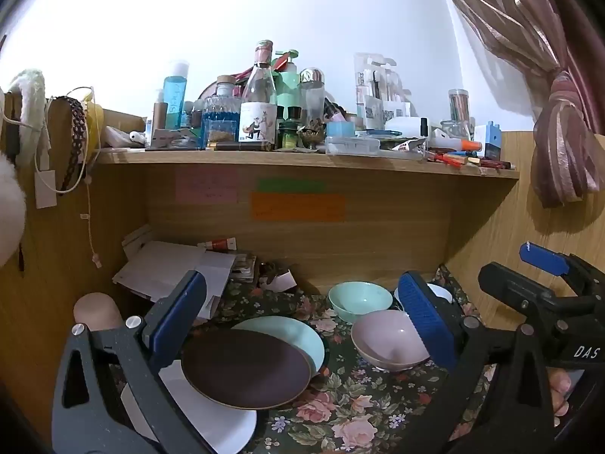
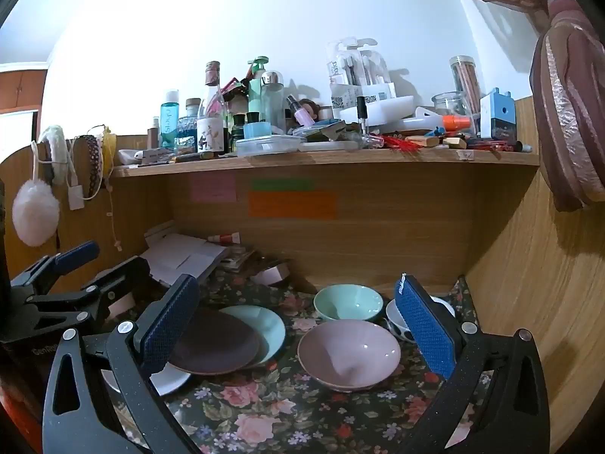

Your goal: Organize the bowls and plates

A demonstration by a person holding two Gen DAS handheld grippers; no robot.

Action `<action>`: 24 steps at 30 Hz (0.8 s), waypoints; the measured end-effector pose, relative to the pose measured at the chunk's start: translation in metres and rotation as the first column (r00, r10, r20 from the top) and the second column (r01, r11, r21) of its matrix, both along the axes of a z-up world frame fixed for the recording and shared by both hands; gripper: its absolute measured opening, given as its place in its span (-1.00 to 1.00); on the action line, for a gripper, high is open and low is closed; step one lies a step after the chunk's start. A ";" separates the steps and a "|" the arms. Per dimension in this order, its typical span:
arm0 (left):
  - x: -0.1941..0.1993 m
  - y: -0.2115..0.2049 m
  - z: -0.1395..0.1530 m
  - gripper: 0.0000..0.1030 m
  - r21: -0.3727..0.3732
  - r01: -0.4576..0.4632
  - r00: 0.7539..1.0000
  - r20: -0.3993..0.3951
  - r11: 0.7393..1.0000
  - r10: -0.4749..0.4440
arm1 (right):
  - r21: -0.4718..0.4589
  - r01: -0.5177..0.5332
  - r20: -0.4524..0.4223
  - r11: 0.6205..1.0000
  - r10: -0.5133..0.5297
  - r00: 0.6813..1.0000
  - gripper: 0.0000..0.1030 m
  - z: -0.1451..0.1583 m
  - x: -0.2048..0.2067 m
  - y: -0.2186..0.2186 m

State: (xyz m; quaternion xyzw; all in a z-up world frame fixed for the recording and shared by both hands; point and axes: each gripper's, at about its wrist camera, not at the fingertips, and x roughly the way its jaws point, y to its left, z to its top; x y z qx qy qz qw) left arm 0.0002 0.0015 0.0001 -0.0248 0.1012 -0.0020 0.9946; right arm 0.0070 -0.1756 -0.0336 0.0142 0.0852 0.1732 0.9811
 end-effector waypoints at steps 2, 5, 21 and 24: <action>0.000 0.002 0.000 1.00 -0.014 0.002 1.000 -0.008 1.000 -0.002 | 0.002 0.001 -0.004 1.000 -0.001 1.000 1.00 0.000 0.001 0.000; -0.001 0.007 0.001 1.00 -0.031 0.012 1.000 -0.017 0.999 -0.012 | 0.003 -0.004 -0.003 1.000 0.004 1.000 1.00 0.000 0.002 0.001; 0.007 0.007 -0.002 1.00 -0.020 0.001 1.000 -0.009 1.000 -0.001 | 0.010 -0.009 -0.017 1.000 0.009 1.000 1.00 0.000 0.008 0.001; 0.007 0.007 -0.002 1.00 -0.018 -0.004 1.000 0.000 1.000 0.004 | 0.013 -0.007 -0.016 1.000 0.007 1.000 1.00 0.000 0.008 0.002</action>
